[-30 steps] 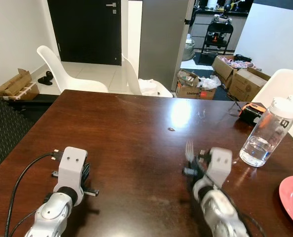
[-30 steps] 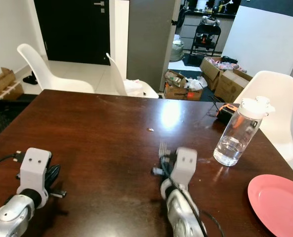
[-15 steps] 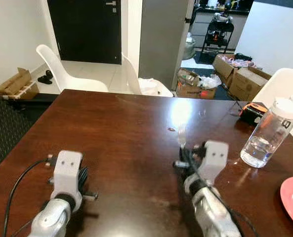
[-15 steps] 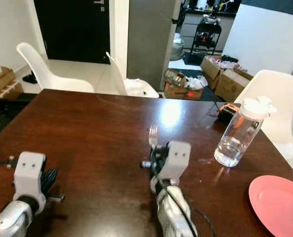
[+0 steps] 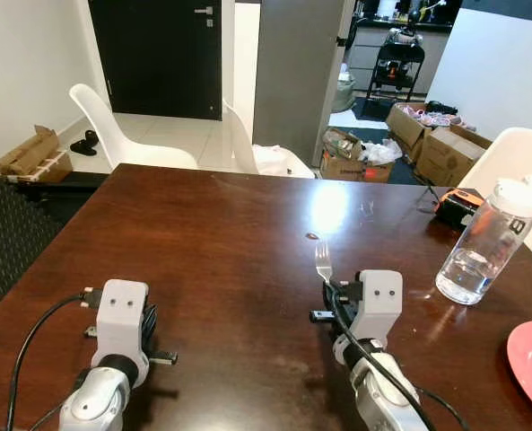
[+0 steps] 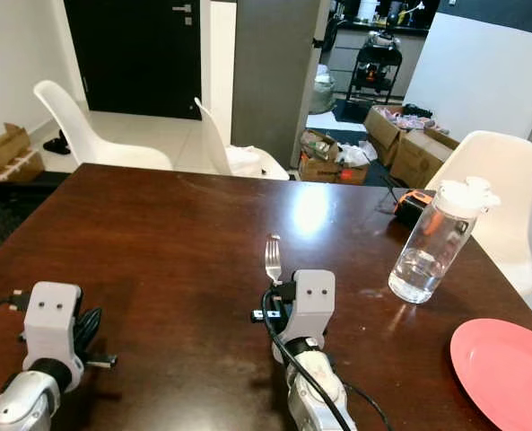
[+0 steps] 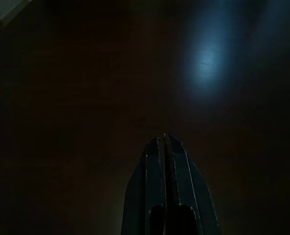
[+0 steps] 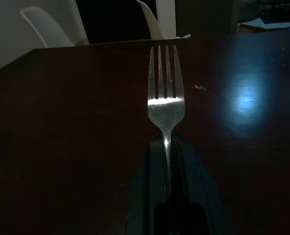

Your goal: Setting the table

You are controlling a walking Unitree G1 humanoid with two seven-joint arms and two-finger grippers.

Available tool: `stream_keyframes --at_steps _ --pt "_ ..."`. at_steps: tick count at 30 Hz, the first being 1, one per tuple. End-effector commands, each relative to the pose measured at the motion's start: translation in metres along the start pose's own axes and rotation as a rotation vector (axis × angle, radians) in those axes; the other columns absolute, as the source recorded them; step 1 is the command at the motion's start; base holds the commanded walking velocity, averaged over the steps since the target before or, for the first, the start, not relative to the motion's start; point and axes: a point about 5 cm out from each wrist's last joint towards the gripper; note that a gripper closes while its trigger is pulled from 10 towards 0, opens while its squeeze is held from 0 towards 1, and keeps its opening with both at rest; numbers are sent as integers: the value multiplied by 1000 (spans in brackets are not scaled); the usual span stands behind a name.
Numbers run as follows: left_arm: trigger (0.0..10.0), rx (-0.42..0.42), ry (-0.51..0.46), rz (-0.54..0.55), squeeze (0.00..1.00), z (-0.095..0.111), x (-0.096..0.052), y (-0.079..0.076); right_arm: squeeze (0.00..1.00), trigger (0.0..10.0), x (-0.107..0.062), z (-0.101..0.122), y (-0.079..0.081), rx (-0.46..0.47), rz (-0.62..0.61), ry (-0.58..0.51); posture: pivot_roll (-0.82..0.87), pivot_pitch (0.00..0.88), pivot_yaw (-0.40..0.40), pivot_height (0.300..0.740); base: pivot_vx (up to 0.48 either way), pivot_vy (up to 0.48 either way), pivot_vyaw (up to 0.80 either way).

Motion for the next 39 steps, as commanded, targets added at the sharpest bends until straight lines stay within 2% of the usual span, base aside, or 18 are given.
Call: stream_keyframes --at_steps 1,8,28,39 --pt "10000 11 20 9 0 -6 0 1 0 10000 -1 -5 0 -9 4 14 57 111 16 740 0 0 0" --pt "10000 -13 19 4 0 -9 -1 -2 0 10000 -4 -12 0 -5 -3 40 52 106 14 740 0 0 0" --pt "10000 29 31 -6 0 -15 4 -6 0 10000 -4 -15 -2 -6 -13 50 46 114 19 740 0 0 0" --pt "10000 -14 15 -41 0 -18 -1 -6 0 10000 -7 -20 -3 -21 -21 65 44 122 21 740 0 0 0"
Point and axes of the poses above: a point about 5 cm out from each wrist's last joint towards the gripper, its own x axis pointing out of the wrist towards the gripper, its own z axis along the axis of the wrist's last joint, y = z × x, and after that the axes turned 15 degrees about -x, right-handed
